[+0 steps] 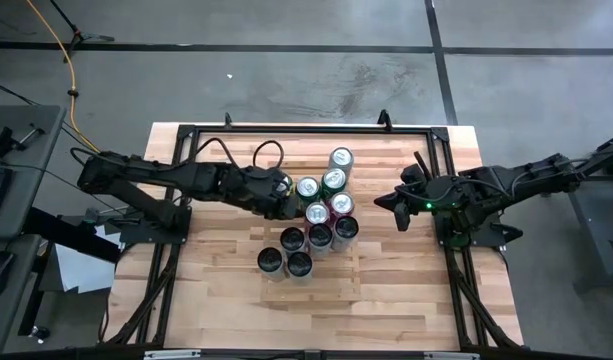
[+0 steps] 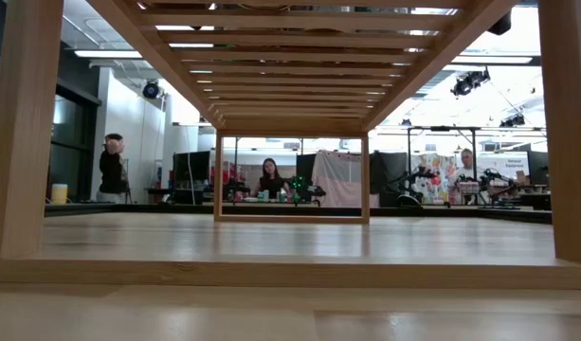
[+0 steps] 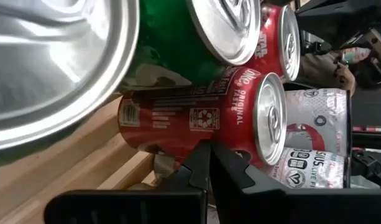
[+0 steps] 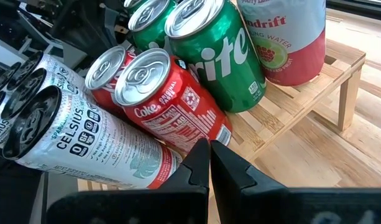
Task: Place canned beverage on shelf
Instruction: Adjust the soda cans
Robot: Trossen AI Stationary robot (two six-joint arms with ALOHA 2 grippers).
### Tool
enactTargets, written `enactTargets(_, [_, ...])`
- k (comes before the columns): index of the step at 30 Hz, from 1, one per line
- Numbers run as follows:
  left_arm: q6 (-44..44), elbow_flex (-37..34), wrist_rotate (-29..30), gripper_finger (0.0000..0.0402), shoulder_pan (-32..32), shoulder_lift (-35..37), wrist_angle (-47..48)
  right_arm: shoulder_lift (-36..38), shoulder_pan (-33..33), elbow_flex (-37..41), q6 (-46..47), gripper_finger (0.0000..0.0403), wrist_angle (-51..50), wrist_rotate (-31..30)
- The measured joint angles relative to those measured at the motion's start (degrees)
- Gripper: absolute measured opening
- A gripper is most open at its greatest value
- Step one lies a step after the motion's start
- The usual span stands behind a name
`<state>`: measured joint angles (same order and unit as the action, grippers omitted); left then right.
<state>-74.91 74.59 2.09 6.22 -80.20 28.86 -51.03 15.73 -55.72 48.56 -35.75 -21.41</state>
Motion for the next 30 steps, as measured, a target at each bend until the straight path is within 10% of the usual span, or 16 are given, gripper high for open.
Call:
enactTargets(22, [4.42,0.0,2.17,0.0,-2.47,10.57,-1.96,0.1,0.0,-0.05,-1.23,0.0,3.08,-0.41])
enactTargets(30, [19.23,0.0,21.33,0.0,-3.26,18.44,-1.74,0.1,-2.31,-0.13,-1.62,0.0,8.34,-5.67])
